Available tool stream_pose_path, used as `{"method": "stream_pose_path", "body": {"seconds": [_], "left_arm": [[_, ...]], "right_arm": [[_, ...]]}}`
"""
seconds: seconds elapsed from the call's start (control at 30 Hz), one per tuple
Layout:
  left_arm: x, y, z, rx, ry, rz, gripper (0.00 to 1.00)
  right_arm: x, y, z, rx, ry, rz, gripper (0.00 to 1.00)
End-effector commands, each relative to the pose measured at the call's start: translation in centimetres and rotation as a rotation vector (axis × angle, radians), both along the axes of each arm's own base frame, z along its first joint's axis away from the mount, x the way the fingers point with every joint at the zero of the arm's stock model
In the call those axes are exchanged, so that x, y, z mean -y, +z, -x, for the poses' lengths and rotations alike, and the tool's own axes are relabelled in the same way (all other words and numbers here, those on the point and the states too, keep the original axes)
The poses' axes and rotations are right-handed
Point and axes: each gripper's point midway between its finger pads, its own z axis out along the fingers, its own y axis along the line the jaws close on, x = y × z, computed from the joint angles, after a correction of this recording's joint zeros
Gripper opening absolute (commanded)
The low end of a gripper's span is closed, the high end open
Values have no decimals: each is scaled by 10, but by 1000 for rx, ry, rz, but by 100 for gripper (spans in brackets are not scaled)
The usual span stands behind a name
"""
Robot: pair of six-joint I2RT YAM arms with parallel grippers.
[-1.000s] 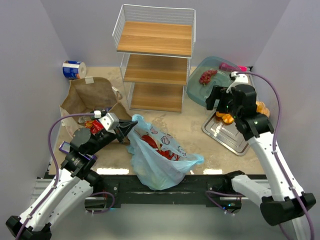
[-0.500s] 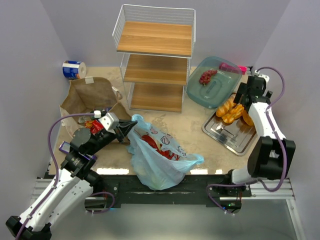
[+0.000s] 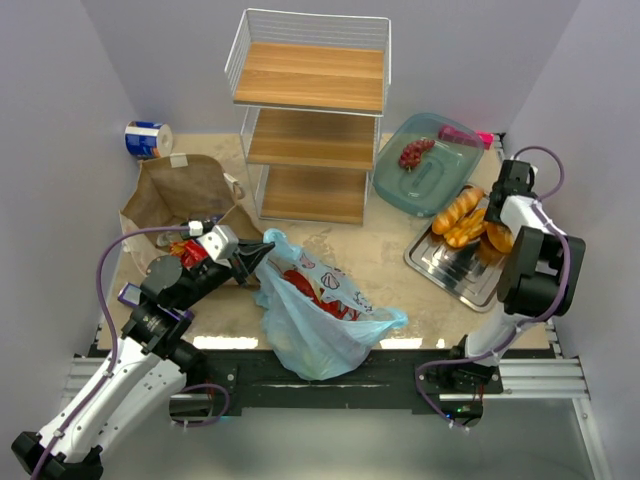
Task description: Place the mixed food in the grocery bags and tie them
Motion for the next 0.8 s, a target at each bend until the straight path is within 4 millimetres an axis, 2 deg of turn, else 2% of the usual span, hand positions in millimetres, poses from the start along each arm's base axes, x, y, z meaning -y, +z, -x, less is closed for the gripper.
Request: {"method": "stream_pose_path", "body": {"seconds": [0.0, 0.03, 0.07, 0.13, 0.17, 0.27, 0.3, 0.33, 0.37, 0.4, 0.43, 0.47, 0.5, 0.57, 0.6, 0.67, 0.7, 0.77], "left_arm": [[-3, 15, -2, 33, 17, 21, 0], [-3, 14, -2, 30, 19, 22, 0], [-3, 14, -2, 31, 16, 20, 0], [-3, 15, -2, 33, 17, 21, 0], [-2, 15, -1, 33, 13, 23, 0], [-1, 17, 1, 47, -7, 25, 0], [1, 16, 3, 50, -17, 24, 0], [2, 18, 4, 60, -26, 27, 0], [3, 19, 6, 66, -43, 26, 0], [6, 21, 11, 83, -73, 27, 0], [7, 20, 14, 90, -86, 27, 0], [9, 25, 17, 110, -104, 33, 0], [11, 25, 21, 121, -133, 33, 0], [13, 27, 27, 144, -161, 40, 0], [15, 27, 30, 152, -179, 40, 0], [15, 28, 31, 168, -186, 41, 0], [15, 27, 31, 166, -186, 39, 0], [15, 25, 29, 163, -182, 32, 0]], "right_arm": [[0, 29, -19, 106, 16, -1, 24], [-2, 30, -15, 95, 9, -7, 6], [0, 43, -14, 122, -15, -3, 0], [-2, 62, -8, 145, -30, -2, 0], [-4, 91, -5, 208, -30, 11, 0], [-25, 139, 1, 342, 21, -30, 0], [-40, 175, 8, 448, 68, -54, 0], [-59, 197, 10, 525, 130, -86, 0], [-76, 208, 15, 584, 173, -131, 0], [-140, 257, 31, 781, 427, -243, 0], [-164, 272, 39, 840, 532, -277, 0], [-205, 307, 61, 953, 735, -314, 0], [-244, 305, 73, 956, 889, -376, 0], [-303, 324, 110, 1023, 1180, -471, 0], [-336, 315, 127, 997, 1298, -551, 0], [-363, 303, 142, 954, 1392, -615, 0], [-384, 288, 151, 894, 1459, -652, 0], [-401, 265, 157, 798, 1503, -687, 0]]}}
